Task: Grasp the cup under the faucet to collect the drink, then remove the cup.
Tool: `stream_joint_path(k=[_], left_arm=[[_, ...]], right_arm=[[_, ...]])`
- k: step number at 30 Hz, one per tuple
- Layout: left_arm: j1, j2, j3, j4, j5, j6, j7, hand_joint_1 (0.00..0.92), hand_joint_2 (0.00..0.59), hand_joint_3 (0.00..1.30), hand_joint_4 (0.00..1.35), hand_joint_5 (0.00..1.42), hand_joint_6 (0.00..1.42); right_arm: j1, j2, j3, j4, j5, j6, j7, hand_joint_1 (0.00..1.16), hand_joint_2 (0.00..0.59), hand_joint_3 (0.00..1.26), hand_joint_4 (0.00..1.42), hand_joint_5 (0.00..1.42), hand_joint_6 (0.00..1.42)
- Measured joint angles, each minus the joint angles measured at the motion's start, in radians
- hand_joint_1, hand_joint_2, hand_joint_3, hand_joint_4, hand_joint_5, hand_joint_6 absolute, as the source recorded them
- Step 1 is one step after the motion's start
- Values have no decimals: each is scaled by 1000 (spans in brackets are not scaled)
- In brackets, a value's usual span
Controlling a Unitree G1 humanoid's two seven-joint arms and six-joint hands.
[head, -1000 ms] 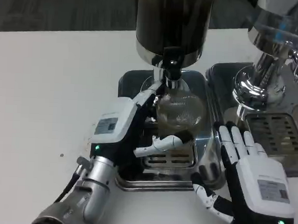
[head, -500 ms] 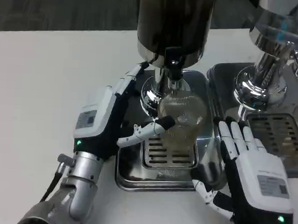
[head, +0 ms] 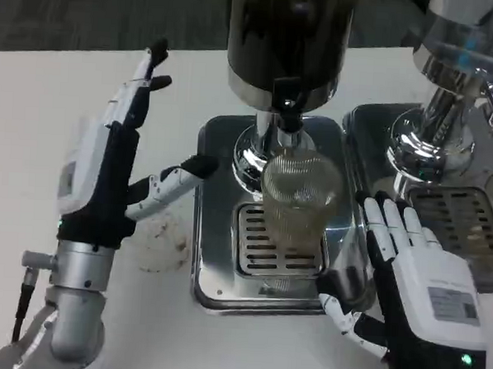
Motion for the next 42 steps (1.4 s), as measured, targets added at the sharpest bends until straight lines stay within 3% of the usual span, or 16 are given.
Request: stream_joint_path(k=[8, 14, 20, 31, 42], left_arm=[[38, 14, 92, -121, -237, -112, -287, 0, 76, 72, 0, 109, 56], [50, 23, 107, -203, -476, -136, -592, 0, 82, 61, 0, 145, 111], [76, 25, 151, -287, -614, -130, -798, 0, 95, 110, 8, 213, 166], [106, -15, 184, -435, -681, -73, -962, 0, 99, 172, 86, 265, 221], [50, -56, 185, -360, -616, -38, -1030, 0, 107, 217, 111, 281, 215]], right_arm=[[-6, 5, -5, 13, 16, -4, -7, 441, 345, 15, 0, 0, 82], [-21, 8, -6, 33, 21, -4, -11, 443, 343, 14, 0, 0, 82], [-31, 18, -4, 42, 23, -5, -30, 444, 342, 14, 0, 0, 82], [-32, 22, 0, 48, 37, -5, -31, 444, 342, 14, 0, 0, 82], [-33, 19, 0, 48, 38, -5, -31, 444, 342, 14, 0, 0, 82]])
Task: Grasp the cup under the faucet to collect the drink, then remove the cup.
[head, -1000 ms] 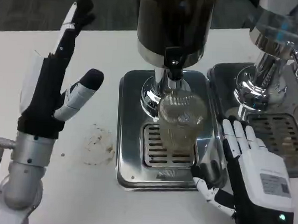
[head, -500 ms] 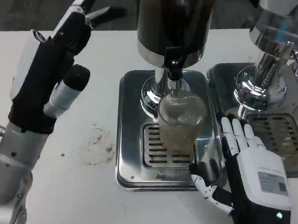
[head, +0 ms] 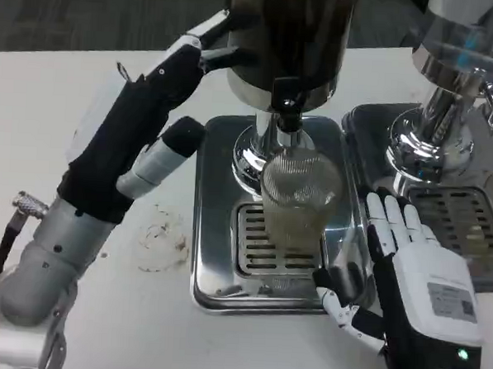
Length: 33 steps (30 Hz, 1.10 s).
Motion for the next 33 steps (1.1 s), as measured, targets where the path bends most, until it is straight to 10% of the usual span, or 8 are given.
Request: stream_joint_path(k=[33], left_arm=[[-38, -27, -37, 57, 83, -29, -54, 0, 117, 309, 189, 350, 287]], right_arm=[[13, 5, -1, -6, 0, 2, -3, 431, 350, 13, 0, 0, 82]])
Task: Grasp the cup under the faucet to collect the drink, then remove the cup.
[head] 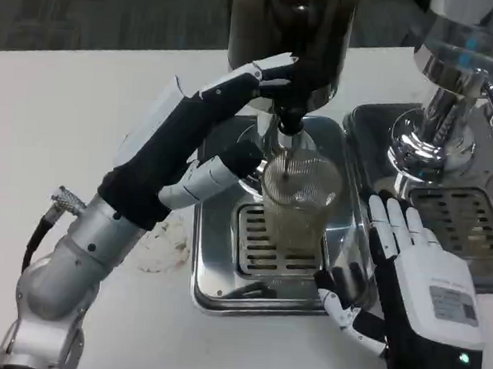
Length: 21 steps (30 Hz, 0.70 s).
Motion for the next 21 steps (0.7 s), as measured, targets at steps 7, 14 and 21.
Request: stream_joint_path(k=[7, 14, 21], left_arm=[[9, 25, 2, -10, 11, -20, 0, 0, 117, 315, 190, 356, 289], [23, 40, 3, -25, 44, -38, 13, 0, 119, 330, 210, 372, 290], [40, 62, 17, -43, 163, -94, 80, 0, 121, 338, 215, 375, 290]], right_arm=[[-3, 1, 0, 1, 1, 0, 0, 431, 350, 13, 0, 0, 82], [-10, 1, 0, 6, 4, 0, 0, 430, 350, 12, 0, 0, 82], [-17, 2, 0, 22, 9, -4, -9, 429, 350, 5, 0, 0, 82]])
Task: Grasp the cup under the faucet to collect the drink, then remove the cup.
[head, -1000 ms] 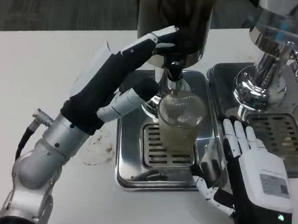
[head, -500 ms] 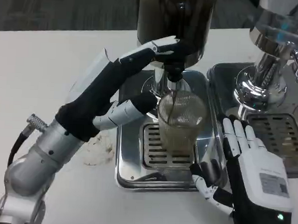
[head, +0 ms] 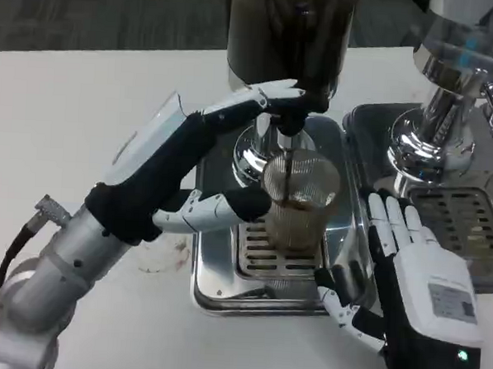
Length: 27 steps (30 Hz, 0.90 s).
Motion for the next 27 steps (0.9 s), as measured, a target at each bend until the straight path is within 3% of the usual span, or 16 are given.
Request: stream_joint_path(k=[12, 16, 19, 27], left_arm=[[15, 20, 3, -24, 109, -24, 92, 0, 125, 343, 227, 381, 290], [26, 31, 0, -34, 127, -29, 112, 0, 125, 343, 228, 385, 291], [30, 32, -7, -34, 133, -30, 125, 0, 125, 343, 228, 384, 293], [32, 41, -18, -34, 135, -31, 152, 0, 132, 345, 228, 377, 308]], right_arm=[[-27, 0, 0, 22, 36, -25, -6, 427, 349, 0, 0, 0, 93], [-34, -1, -1, 34, 49, -38, -9, 426, 323, 0, 0, 0, 119], [-42, 0, -7, 48, 90, -60, -9, 433, 305, 0, 0, 0, 130], [-89, -3, -54, 106, 288, -193, 26, 502, 240, 0, 0, 0, 162]])
